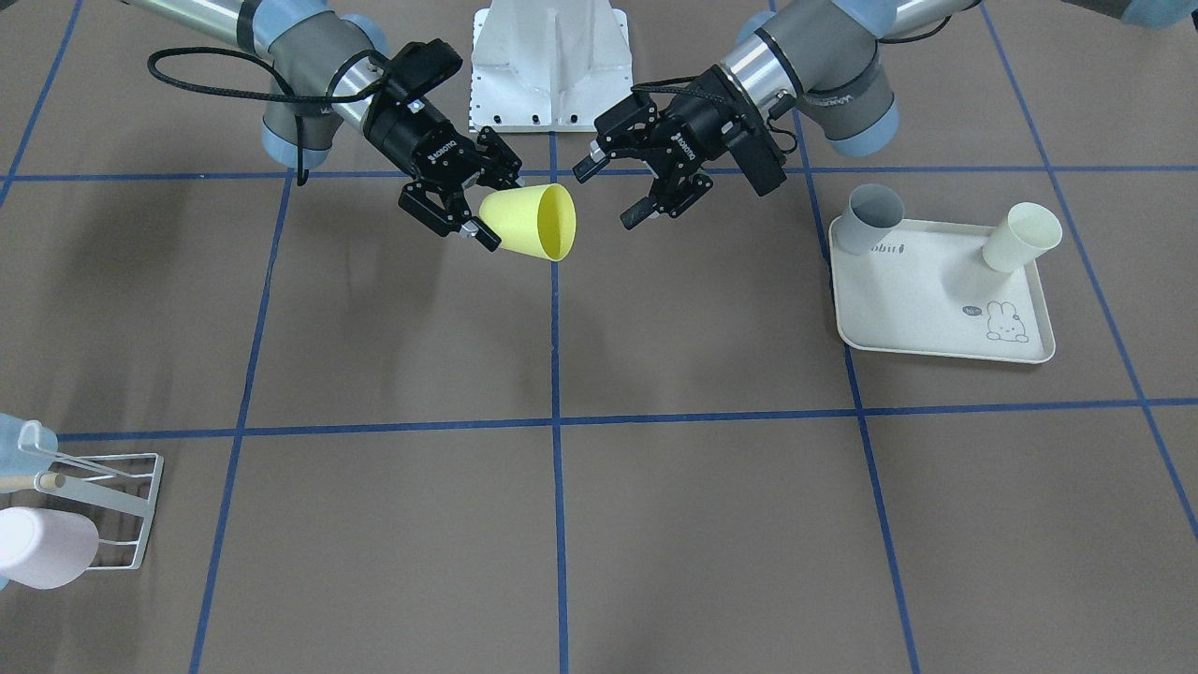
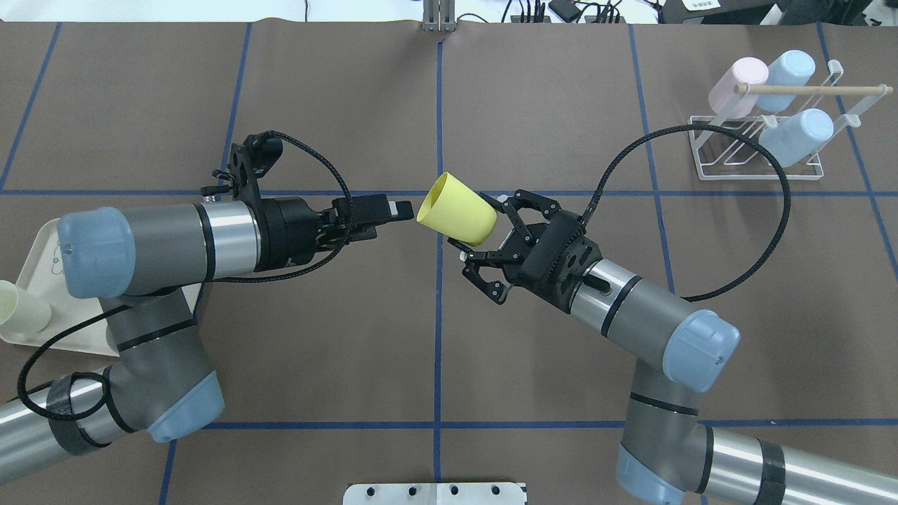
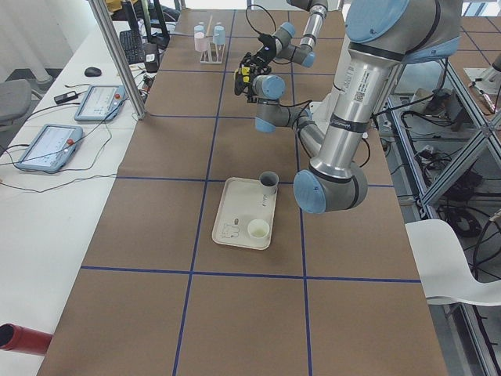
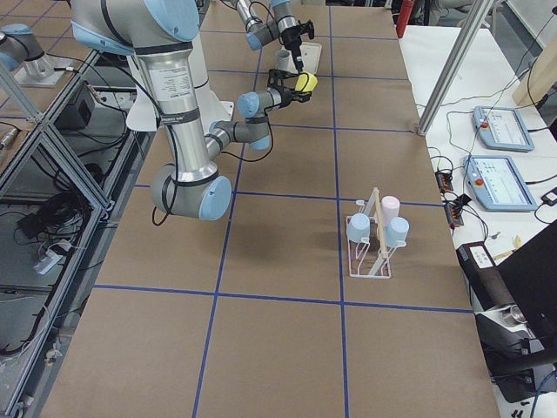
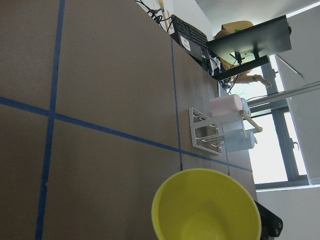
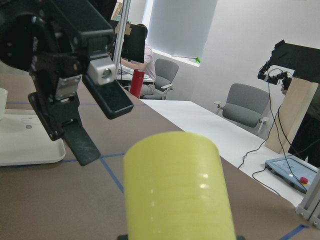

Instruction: Transfer IKEA cup to right arm and place on rack

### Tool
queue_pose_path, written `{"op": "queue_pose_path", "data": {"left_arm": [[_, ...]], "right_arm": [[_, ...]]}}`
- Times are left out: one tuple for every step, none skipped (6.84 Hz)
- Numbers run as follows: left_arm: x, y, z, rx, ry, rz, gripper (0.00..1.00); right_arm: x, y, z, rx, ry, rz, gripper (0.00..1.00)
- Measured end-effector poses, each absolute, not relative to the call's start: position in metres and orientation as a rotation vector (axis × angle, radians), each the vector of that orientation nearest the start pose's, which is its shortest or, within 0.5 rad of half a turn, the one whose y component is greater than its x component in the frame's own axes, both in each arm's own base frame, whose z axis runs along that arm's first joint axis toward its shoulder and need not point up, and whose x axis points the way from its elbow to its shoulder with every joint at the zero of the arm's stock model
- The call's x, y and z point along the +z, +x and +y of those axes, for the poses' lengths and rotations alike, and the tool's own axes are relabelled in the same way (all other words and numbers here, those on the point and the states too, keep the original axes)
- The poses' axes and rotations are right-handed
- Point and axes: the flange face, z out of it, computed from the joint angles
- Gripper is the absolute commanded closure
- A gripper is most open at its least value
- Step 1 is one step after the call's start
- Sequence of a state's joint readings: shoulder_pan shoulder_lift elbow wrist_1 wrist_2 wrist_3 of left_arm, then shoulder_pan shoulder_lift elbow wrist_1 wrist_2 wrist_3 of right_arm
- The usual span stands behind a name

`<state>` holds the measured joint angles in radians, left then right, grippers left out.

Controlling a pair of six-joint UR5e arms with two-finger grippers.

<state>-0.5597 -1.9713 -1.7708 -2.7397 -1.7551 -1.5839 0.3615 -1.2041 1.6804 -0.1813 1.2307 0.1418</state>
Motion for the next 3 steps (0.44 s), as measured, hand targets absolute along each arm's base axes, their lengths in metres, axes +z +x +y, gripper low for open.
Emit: {"op": "queue_pose_path", "data": {"left_arm": [[0.227,0.399,-0.41,-0.228,0.357,1.714,0.0],[0.243,0.379,-0.42,-0.186,0.382,1.678,0.0],[0.255,0.369,-0.424,-0.156,0.407,1.649,0.0]], "right_arm": [[0.255,-0.458,-0.357,-0.415,1.601,-0.976,1.0],[0.258,-0.451,-0.359,-0.402,1.585,-0.976,1.0],[0.261,-0.445,-0.368,-0.395,1.542,-0.948,1.0]]}}
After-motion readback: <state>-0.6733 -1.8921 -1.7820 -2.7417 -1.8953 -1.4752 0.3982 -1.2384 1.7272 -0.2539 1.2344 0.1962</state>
